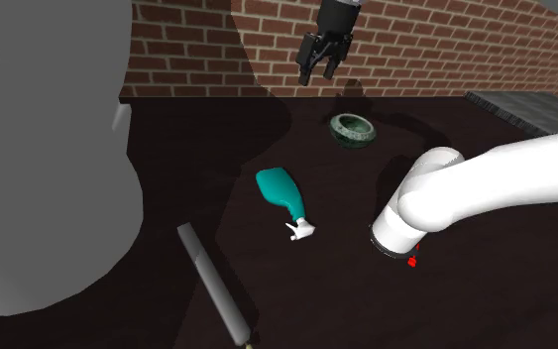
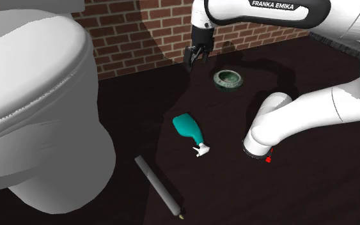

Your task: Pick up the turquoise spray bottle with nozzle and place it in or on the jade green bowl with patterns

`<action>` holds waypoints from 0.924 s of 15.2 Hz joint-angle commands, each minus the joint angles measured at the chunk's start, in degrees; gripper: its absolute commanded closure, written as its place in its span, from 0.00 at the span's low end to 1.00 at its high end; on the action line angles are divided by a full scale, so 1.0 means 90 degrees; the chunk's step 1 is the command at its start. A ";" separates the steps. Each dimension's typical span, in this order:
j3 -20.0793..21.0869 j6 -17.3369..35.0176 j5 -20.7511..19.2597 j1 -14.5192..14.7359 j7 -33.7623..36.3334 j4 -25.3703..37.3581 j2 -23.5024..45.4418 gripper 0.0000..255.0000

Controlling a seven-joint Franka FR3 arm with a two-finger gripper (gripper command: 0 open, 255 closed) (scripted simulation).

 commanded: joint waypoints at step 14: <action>0.1720 0.1272 0.0723 0.0101 0.2550 -0.2621 -0.0938 0.00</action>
